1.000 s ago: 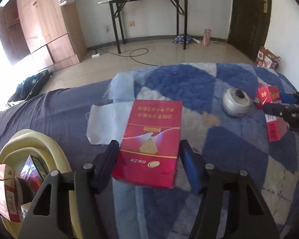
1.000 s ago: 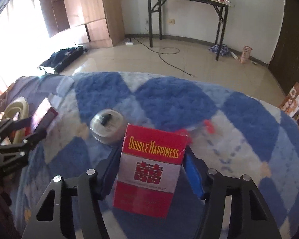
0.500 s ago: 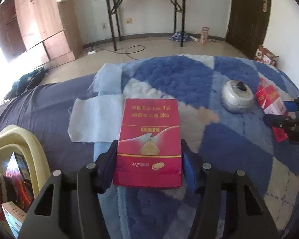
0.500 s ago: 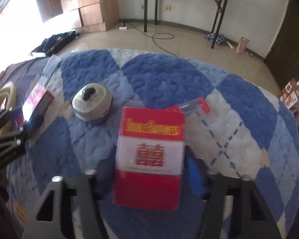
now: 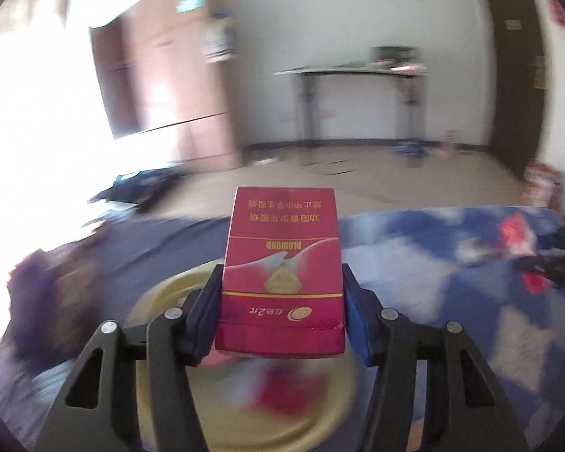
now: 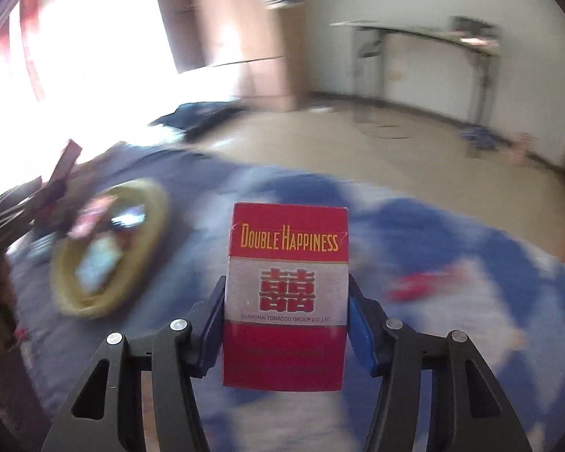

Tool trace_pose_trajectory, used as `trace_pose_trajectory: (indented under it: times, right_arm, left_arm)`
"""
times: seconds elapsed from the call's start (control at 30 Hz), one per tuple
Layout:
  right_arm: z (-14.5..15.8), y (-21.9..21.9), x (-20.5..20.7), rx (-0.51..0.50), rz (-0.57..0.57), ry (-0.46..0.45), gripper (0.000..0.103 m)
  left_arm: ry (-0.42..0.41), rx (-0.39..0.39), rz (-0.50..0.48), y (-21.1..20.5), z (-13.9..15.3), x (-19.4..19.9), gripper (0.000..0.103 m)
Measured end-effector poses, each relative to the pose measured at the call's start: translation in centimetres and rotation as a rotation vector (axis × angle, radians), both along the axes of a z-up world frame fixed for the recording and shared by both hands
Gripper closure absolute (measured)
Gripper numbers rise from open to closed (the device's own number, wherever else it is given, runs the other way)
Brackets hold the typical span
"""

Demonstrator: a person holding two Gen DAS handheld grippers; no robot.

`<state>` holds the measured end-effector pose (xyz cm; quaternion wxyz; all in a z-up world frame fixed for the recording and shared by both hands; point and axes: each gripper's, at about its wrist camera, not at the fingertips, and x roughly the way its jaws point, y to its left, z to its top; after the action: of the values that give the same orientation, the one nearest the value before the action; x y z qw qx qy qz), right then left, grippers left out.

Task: Organize rigid objects
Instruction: 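Carry both packs to the yellow basin and release them inside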

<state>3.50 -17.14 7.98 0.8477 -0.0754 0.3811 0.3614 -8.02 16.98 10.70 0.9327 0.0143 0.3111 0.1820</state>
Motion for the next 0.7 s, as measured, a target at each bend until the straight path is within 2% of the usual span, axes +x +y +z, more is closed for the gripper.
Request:
trace_pose_trajectory:
  times: [0.07, 0.13, 0.17, 0.27, 0.3, 0.37, 0.5, 0.7]
  right_arm:
    - [0.4, 4.8, -1.7, 0.007, 0.123, 0.012, 0.047]
    - [0.6, 9.8, -3.3, -0.027, 0.215, 0.012, 0.047]
    - [0.5, 13.0, -4.2, -0.051, 0.273, 0.014, 0.047]
    - [-0.1, 21.3, -4.8, -0.125, 0.368, 0.037, 0.047]
    - [-0.4, 23.5, -4.5, -0.142, 0.382, 0.054, 0.047]
    - [-1.3, 27.3, -3.6, -0.186, 0.385, 0.087, 0.047]
    - [-2.8, 31.1, -1.9, -0.253, 0.364, 0.104, 0.047]
    - [-3.7, 32.6, -0.5, -0.202, 0.323, 0.138, 0.047]
  left_arm:
    - [0.037, -0.012, 0.083, 3.4, -0.6, -1.8, 0.045]
    - [0.060, -0.071, 0.143, 7.1, -2.0, -2.7, 0.045]
    - [0.076, -0.117, 0.151, 8.7, -3.0, -2.8, 0.045]
    - [0.165, -0.154, 0.172, 11.3, -5.7, -3.0, 0.045]
    - [0.200, -0.187, 0.159, 12.1, -6.9, -3.4, 0.045]
    - [0.233, -0.194, 0.131, 12.5, -8.0, -3.6, 0.045]
    - [0.210, -0.239, 0.093, 13.0, -8.5, -3.5, 0.045]
    - [0.249, -0.240, 0.019, 11.9, -9.3, -2.0, 0.045]
